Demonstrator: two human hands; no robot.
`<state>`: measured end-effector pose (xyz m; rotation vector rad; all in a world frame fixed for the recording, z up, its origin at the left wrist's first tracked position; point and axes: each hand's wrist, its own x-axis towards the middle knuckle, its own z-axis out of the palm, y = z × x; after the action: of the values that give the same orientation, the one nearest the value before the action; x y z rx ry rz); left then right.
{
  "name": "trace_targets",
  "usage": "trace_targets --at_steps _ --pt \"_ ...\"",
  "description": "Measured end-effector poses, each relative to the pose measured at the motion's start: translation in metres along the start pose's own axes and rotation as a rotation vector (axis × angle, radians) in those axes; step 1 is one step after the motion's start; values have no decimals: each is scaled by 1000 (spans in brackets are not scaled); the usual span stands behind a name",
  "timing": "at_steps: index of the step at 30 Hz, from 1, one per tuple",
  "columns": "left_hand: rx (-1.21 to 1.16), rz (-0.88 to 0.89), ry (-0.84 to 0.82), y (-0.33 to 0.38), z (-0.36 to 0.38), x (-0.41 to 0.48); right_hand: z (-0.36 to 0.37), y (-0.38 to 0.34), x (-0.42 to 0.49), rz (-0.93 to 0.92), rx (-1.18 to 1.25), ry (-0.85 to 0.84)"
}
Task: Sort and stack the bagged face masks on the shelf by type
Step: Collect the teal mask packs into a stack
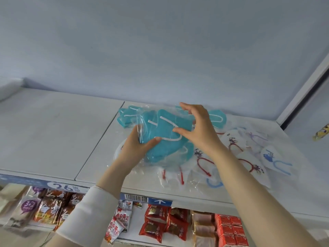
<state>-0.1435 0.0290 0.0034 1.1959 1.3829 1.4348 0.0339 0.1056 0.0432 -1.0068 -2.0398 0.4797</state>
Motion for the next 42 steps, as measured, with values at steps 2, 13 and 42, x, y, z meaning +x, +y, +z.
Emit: trace_targets --at_steps 2,13,42 --pt "-50 -9 158 -5 -23 5 7 12 -5 79 -78 -62" --pt "-112 -36 441 -18 -82 -2 27 26 -32 172 -280 -267" --pt "-57 -33 -46 -5 -29 -14 42 -22 3 -12 22 -61"
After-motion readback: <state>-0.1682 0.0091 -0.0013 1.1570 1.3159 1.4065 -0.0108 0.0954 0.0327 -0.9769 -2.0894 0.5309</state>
